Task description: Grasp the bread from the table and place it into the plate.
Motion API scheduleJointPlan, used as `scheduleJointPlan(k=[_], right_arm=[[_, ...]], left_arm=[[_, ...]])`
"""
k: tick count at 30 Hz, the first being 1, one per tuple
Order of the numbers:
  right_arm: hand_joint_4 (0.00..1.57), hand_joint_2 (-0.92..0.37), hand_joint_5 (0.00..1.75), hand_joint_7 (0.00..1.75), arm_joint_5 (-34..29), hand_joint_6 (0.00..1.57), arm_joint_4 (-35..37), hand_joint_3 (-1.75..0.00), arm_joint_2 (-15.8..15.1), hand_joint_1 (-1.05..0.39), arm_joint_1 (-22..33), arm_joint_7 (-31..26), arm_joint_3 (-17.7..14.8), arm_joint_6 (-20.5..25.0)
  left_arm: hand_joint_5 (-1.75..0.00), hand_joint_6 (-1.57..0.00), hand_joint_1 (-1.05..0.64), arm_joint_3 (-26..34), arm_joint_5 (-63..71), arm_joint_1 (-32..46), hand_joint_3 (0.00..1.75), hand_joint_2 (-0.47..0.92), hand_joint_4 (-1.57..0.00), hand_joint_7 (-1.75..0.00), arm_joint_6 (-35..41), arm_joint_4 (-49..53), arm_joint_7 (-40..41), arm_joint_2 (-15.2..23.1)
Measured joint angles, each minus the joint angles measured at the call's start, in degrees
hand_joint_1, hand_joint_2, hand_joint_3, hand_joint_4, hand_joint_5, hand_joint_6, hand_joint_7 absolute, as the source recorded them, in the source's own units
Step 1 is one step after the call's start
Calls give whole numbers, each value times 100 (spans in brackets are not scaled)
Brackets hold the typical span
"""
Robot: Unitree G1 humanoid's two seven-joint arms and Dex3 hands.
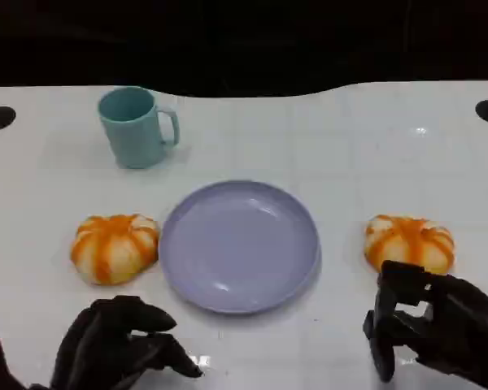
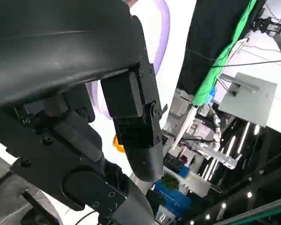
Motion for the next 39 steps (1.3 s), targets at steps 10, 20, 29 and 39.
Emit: scheduleJointPlan(k=[10,20,29,39], right_arm=[[73,-92,175,158,-11,59,18,-34,4,-49,-10,19,1,-83],[74,-92,175,157,-21,60,68,-33,5,-51,-39,104,0,-168],[73,-92,175,156,-32,60,68,-32,5,-53,-40,132,-2,-218],[57,-92,159,119,-132,54,145,-22,73,-50,-174,35,-106,-772]], left_arm=[[-42,-157,-96,0,-5,0,0,63,-157,-15,8,0,0,2],[-41,-157,-95,5,-26,0,0,63,-157,-14,40,0,-9,4],[-41,-157,-96,8,-71,0,1,64,-157,-14,40,0,-9,7],[-42,-157,-96,6,-68,-14,0,64,-157,-14,-14,7,-9,7]])
